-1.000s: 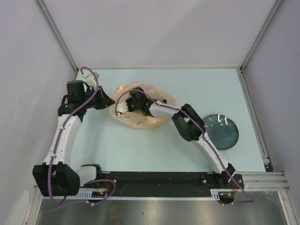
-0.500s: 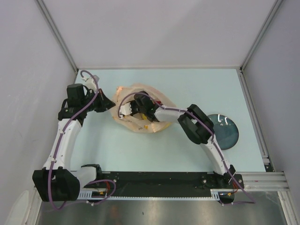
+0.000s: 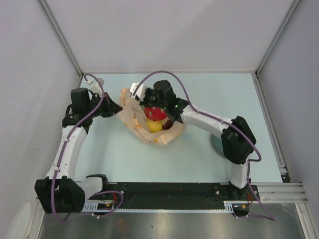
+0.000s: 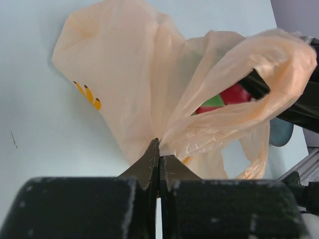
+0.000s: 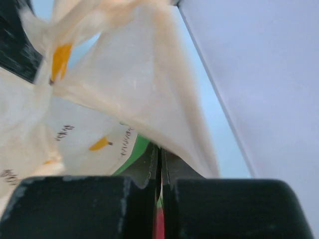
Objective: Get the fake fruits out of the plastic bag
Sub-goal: Take out the fake fruit from the plastic bag, then place the fake fruit on the plate.
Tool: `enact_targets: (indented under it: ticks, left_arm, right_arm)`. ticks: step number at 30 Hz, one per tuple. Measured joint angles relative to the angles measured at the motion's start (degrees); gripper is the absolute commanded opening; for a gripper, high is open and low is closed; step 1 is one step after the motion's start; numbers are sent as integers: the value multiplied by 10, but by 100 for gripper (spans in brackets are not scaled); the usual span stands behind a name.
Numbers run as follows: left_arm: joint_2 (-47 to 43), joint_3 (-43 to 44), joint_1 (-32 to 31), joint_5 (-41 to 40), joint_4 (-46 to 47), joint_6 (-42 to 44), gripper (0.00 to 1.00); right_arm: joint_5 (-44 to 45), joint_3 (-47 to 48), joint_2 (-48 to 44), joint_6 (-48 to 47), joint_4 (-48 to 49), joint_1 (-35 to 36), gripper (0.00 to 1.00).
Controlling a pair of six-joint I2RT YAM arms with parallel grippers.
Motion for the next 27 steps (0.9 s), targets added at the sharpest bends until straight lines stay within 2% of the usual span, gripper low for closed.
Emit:
enact_targets:
  ticks: [8,18,23,27]
  left_arm:
    - [23,0,0,0,20,-13,0]
    - [68,5,0,1,51,-40,0]
    - [91,24,0,2,65,-57,0]
    - [95,35,0,2,82,-69,0]
  right_arm:
    - [-38,0,-106,133,-83,10,0]
    - [-13,31,-273,200,-195,9,0]
    - [17,14,-363,191,-270,-67,0]
    - [65,-64,-439,169,-327,-142,0]
